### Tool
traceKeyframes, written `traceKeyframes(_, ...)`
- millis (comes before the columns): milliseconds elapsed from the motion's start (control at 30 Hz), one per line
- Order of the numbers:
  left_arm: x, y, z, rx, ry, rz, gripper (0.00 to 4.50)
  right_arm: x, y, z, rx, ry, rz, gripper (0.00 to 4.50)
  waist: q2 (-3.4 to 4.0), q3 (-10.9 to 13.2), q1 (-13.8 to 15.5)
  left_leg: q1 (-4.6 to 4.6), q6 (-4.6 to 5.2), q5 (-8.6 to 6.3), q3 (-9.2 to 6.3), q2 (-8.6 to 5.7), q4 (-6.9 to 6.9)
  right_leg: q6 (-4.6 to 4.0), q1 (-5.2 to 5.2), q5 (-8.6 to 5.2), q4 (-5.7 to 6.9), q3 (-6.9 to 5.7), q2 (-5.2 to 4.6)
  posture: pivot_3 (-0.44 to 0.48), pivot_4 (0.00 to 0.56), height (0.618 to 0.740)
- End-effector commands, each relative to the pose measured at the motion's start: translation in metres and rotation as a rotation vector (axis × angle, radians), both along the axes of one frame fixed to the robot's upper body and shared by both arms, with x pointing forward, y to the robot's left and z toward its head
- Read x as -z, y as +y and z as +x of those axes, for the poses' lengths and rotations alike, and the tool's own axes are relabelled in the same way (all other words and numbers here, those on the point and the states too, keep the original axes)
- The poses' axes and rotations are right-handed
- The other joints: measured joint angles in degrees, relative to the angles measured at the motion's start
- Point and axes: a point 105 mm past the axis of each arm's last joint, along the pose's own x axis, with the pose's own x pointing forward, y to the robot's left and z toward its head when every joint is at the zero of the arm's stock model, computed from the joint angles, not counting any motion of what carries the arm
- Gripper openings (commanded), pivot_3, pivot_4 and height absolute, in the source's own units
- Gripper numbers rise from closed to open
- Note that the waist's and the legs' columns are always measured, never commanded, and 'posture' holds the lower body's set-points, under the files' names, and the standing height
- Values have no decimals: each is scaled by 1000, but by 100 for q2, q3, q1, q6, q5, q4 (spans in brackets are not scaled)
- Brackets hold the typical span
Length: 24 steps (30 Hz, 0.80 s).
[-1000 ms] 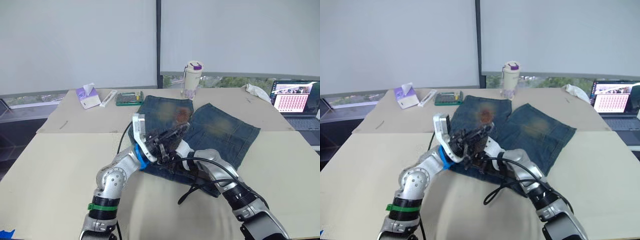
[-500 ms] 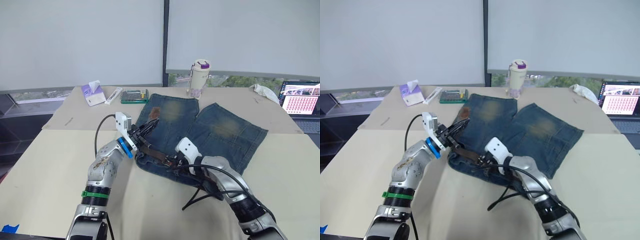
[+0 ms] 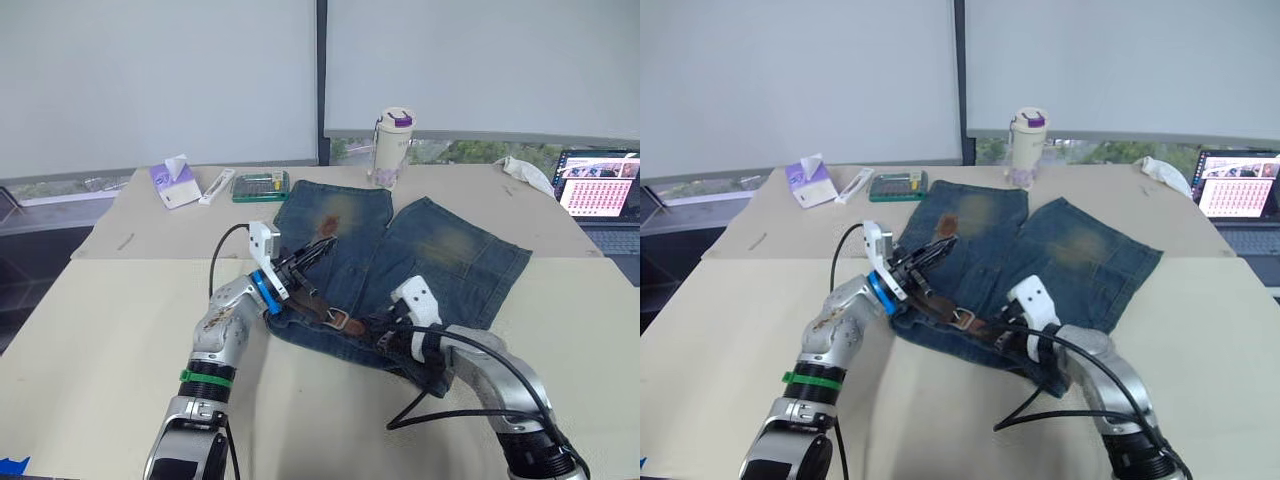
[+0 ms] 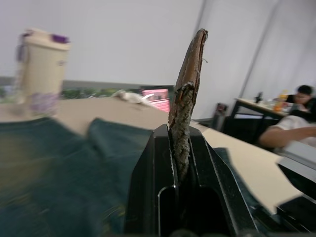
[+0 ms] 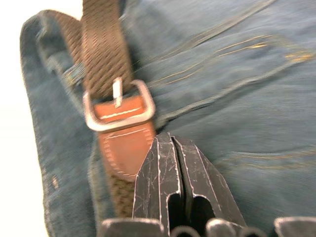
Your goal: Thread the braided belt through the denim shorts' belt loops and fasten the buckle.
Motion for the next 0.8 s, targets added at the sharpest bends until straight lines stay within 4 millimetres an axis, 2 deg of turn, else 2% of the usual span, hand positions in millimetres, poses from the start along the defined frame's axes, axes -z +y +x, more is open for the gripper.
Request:
traceKeyframes(33, -11, -14, -9, 58, -98, 49, 0, -22, -3, -6, 13, -61, 52, 19, -1, 1, -19, 1, 0, 0, 3, 1, 0, 0, 1, 0, 0, 1, 2, 0, 150, 740)
traceKeyframes(167, -3, -20, -11, 63, -119, 94, 0, -56, 3, -12, 21, -136, 243, 19, 4, 6, -78, 1, 0, 0, 3, 15, -1, -1, -5, 0, 4, 4, 18, 0, 150, 740)
traceKeyframes(233, -2, -22, -12, 65, -111, 84, 0, -70, 8, -20, 5, -94, 410, 647, 8, 8, -77, 2, 0, 0, 2, 19, -1, 0, -6, 0, 8, 4, 22, 0, 150, 740)
traceKeyframes(300, 0, -23, -14, 65, -107, 82, 0, -76, 12, -24, 5, -64, 466, 1179, 10, 9, -71, 2, 0, 0, -4, 22, -1, -8, -5, 5, 9, 3, 23, 0, 150, 740)
traceKeyframes(400, 3, -25, -14, 35, -110, 94, 0, -88, 12, -13, 129, -68, 543, 2214, 12, 8, -74, 3, 1, 0, -3, 20, -1, -11, -5, 6, 9, 6, 20, 0, 150, 740)
traceKeyframes(533, 9, -27, -11, -44, -161, 169, 0, -93, 19, -11, 153, -44, 575, 3562, 16, 7, -49, 1, 1, 0, -4, 18, -1, -15, -10, 9, 10, 6, 20, 0, 150, 740)
traceKeyframes(633, 12, -30, -8, -131, -240, 242, 0, -93, 23, -10, 176, -31, 582, 3562, 18, 6, -55, 1, 1, 0, -1, 14, -1, -17, -9, 10, 9, 9, 17, 0, 150, 740)
traceKeyframes(800, 11, -32, -5, -242, -281, 240, 0, -89, 24, -2, 263, 5, 620, 3562, 20, 5, -62, 2, 1, 0, 0, 16, -1, -17, -10, 10, 10, 10, 18, 0, 150, 740)
